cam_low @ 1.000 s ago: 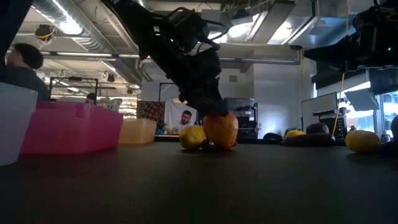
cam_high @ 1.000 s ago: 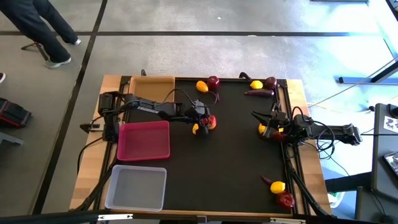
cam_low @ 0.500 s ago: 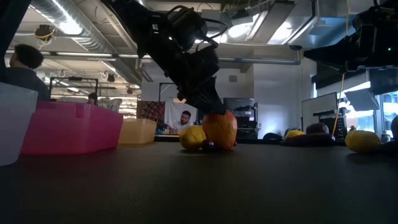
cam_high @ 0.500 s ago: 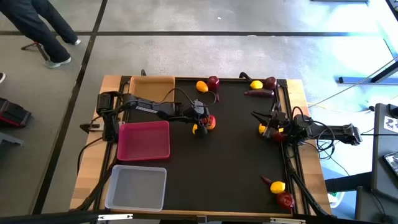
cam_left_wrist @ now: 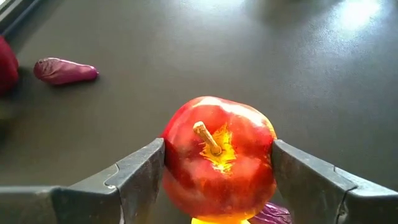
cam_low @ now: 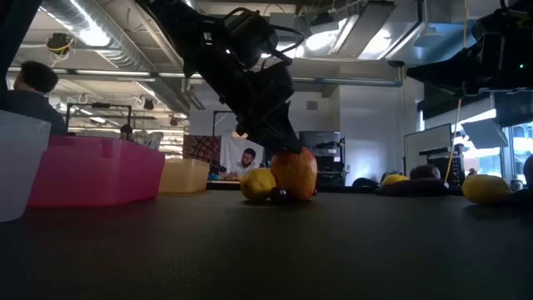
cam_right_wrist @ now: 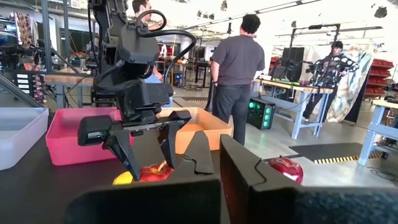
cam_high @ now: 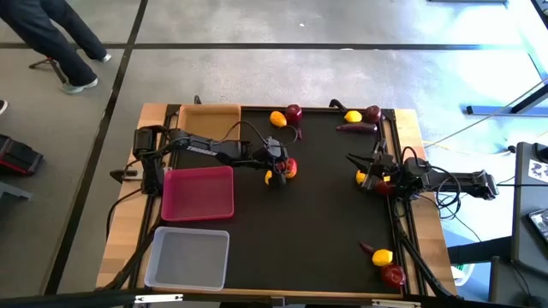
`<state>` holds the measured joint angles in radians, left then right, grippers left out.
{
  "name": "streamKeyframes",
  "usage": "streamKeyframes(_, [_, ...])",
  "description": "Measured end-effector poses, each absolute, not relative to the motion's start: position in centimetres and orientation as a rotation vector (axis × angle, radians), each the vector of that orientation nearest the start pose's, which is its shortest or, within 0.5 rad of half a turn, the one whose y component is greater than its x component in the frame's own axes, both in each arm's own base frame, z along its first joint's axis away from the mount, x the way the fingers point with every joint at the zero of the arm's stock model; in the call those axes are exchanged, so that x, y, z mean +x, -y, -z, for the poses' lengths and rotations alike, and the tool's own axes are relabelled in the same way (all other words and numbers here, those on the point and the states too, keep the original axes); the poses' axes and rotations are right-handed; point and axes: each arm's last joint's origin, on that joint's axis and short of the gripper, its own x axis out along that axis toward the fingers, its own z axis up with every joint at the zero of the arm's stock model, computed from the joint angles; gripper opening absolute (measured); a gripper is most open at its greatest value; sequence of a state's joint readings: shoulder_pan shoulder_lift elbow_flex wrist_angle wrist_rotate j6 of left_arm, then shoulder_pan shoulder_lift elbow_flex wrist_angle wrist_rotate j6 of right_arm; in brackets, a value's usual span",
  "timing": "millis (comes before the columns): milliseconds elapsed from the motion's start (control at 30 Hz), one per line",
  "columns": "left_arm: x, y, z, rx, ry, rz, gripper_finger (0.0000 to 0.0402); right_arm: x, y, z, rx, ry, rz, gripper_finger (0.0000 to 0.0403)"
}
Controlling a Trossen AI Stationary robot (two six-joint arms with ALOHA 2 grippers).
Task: Sort produce into baskets
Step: Put the middle left apple into the orange bin
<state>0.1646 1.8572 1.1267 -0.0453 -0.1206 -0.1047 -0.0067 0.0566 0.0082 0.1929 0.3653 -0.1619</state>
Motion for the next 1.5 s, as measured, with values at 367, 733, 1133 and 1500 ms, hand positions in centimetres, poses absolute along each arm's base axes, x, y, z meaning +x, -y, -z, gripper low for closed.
streamKeyframes(367, [37.80,-7.17,-16.95,-0.182,-0.771,-0.362,0.0304,9.80,1.10,-17.83,-0.112,0.098,0.379,0.0001])
streamKeyframes(733, [37.83,-6.92,-16.85,-0.112,-0.786,-0.333,0.0327,9.80,1.10,-17.82,-0.112,0.097,0.380,0.0001])
streamKeyframes(1133, [38.36,-6.96,-16.13,-0.108,-0.768,-0.333,0.0327,9.80,1.10,-17.83,-0.112,0.097,0.379,0.0001])
streamKeyframes(1500, [38.68,-6.99,-16.36,-0.112,-0.717,-0.330,0.0327,9.81,1.10,-17.77,-0.113,0.092,0.379,0.0001])
